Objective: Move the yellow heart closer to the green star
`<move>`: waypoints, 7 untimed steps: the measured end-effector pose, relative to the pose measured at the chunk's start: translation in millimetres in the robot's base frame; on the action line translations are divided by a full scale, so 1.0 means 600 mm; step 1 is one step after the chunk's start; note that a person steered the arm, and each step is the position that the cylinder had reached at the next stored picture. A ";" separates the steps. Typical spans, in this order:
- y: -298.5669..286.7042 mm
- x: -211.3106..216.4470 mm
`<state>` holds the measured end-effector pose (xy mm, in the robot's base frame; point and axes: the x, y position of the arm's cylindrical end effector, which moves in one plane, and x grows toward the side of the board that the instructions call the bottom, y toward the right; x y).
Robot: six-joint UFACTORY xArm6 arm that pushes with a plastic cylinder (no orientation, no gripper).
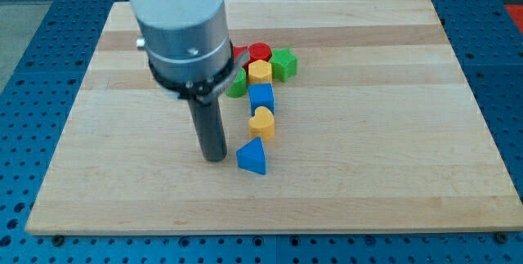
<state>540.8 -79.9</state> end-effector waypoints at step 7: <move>0.196 -0.093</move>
<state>485.1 37.7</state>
